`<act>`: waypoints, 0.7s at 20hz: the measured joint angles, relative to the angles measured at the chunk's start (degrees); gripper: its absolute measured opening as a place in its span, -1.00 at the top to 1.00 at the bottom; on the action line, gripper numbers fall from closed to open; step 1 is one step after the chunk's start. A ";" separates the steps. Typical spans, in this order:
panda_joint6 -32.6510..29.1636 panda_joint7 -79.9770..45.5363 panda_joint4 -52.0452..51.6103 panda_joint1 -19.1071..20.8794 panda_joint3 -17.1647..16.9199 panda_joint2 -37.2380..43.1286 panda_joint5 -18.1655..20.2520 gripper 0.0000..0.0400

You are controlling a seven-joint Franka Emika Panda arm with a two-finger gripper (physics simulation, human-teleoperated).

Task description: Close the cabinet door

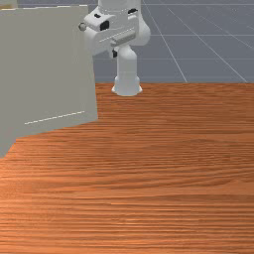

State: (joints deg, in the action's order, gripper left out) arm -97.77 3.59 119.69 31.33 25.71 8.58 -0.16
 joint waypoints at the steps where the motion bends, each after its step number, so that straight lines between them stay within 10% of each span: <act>1: -0.17 0.88 0.06 0.99 0.98 0.07 -0.19 1.00; 14: -5.46 0.77 -2.52 5.66 6.84 -3.18 0.34 1.00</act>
State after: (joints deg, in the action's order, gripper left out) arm -103.23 4.36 117.17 36.99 32.54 5.39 0.18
